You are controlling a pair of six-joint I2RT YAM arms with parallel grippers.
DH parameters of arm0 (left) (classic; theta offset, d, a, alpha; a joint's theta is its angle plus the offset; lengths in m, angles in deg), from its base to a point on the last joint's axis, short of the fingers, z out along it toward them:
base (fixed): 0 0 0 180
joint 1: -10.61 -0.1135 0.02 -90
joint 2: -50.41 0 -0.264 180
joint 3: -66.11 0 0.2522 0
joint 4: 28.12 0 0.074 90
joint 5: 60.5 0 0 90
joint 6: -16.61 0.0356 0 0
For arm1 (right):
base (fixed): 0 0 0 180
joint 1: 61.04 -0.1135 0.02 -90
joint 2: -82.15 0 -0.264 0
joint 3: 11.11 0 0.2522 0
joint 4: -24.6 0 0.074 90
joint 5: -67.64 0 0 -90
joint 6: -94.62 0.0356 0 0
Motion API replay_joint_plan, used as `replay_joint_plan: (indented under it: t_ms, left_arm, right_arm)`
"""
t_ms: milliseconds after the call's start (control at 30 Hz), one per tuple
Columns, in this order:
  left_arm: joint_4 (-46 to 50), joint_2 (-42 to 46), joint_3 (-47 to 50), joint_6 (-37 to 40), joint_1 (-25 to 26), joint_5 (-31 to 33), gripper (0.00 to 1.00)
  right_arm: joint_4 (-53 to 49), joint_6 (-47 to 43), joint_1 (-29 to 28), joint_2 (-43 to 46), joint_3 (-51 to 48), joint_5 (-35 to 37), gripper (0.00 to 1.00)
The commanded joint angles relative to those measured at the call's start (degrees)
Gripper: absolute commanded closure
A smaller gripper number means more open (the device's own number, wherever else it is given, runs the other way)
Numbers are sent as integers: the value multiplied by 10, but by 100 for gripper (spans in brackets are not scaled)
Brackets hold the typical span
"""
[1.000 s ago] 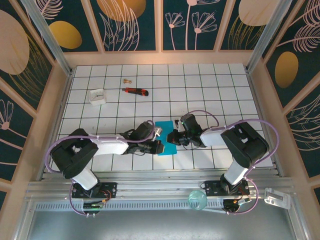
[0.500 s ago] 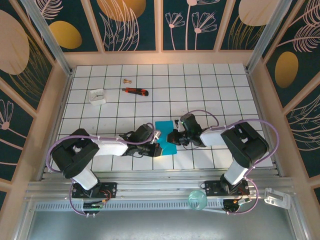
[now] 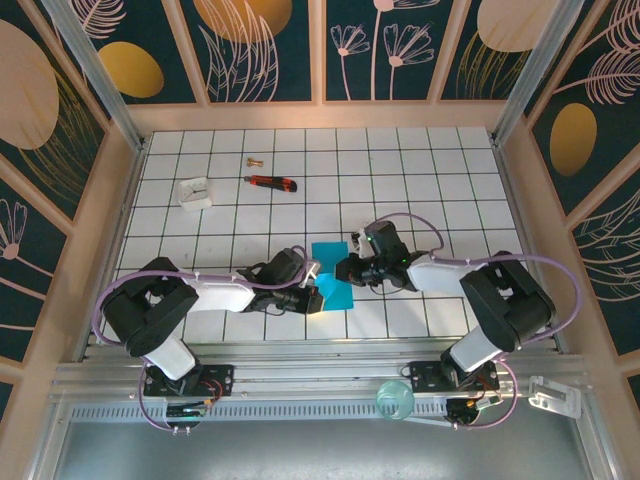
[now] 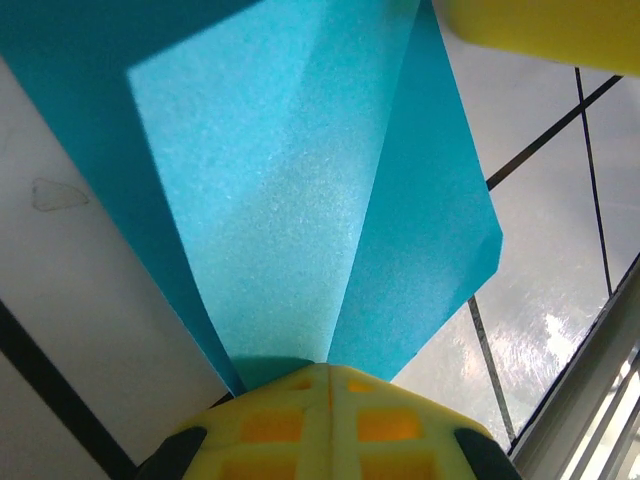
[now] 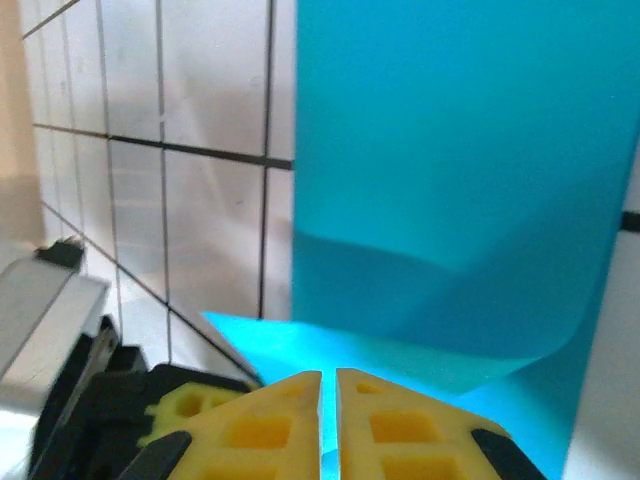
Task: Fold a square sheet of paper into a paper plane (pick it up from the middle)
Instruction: Fold the triangle a second time at the center of the table.
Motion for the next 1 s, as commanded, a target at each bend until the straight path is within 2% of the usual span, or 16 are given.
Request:
replay_joint_plan:
  t_ms: [0,300,700,967]
  left_arm:
    - [78,-27,30,-11,-2,5,100]
    - [72,-32,34,-24,-2,-12,100]
    - [90,-45,29,-6,-3,-18,100]
    - [114,-49,26,14,-3,-8,100]
  right_arm:
    - [26,39,-26,11,-27,-17,92]
    - [75,84,-77,-27,-37,-1,98]
    - [71,85,-79,-70,-15,3,99]
    - [11,70,-52,-82,-4,30,100]
